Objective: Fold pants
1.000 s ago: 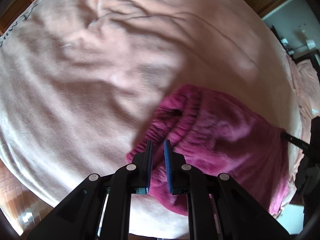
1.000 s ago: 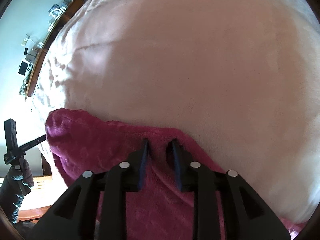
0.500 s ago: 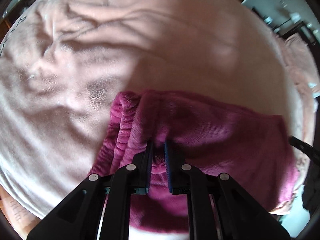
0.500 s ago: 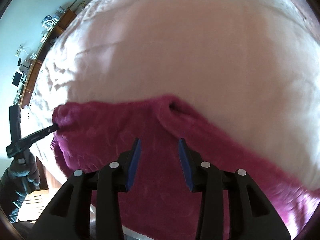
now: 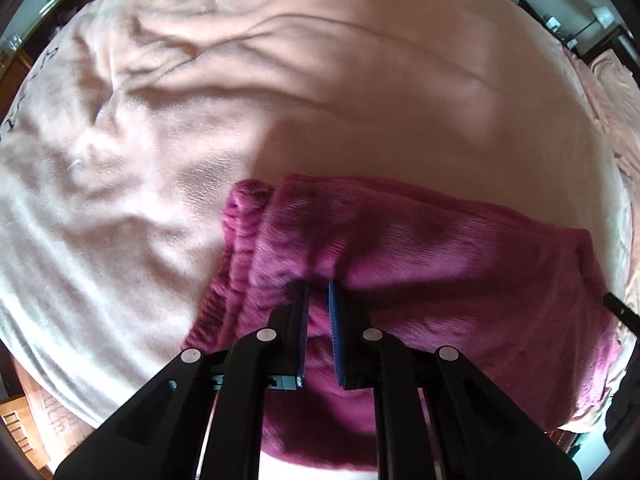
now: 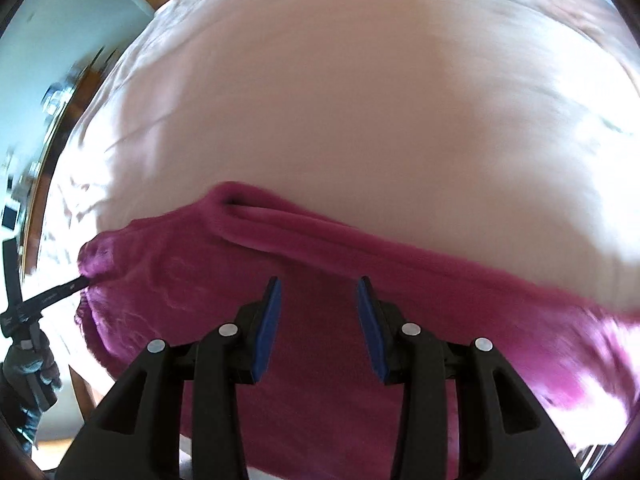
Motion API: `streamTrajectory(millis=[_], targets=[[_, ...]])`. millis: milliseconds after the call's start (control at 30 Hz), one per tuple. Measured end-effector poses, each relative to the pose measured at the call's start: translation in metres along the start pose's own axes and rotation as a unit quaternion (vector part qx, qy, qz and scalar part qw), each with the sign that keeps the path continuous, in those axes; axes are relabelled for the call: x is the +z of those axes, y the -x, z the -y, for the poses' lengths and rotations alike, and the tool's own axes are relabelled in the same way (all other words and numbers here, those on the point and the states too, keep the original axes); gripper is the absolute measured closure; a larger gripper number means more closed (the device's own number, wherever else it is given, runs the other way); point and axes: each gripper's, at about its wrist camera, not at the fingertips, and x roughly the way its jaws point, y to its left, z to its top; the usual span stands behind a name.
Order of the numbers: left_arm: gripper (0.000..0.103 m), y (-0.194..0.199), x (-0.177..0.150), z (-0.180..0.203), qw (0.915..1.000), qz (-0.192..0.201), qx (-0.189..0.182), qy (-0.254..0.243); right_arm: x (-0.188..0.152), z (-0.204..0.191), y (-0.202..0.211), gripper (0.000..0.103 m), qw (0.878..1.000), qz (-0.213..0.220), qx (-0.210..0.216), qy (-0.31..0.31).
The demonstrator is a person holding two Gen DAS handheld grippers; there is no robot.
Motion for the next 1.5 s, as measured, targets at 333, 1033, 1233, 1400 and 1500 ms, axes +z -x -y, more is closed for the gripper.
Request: streamTrajectory(millis=[333,1033,1233,1400,1500], targets=[[0.091,0.033,-0.065,0.129,0.9946,0.003,-0.036,-0.097,-0.088,0.143,0.054,0.063,0.994,-0.014,-0.045,-0.101],[0.072,-0.033,-0.219,0.421,0.9463,-0.078,-0.101,-0.297,-0.136,0.402,0.154,0.050,0.971,0.041,-0.098,-0.215],[0.070,-0.057,-0.251,0.453,0.9321,-0.077,-0.051,-0.350,-0.099,0.465,0.146,0.048,0.968,0.051,-0.068,-0.234],[0.070,-0.063,-0.263,0.456,0.9276,-0.079,-0.030,-0.364,-0.079,0.469,0.113,0.048,0.974,0.022,-0.014,-0.224],[0.070,-0.068,-0.273,0.461,0.9259,-0.080,-0.019,-0.369,-0.074,0.466,0.097,0.051,0.979,0.001,0.007,-0.205]])
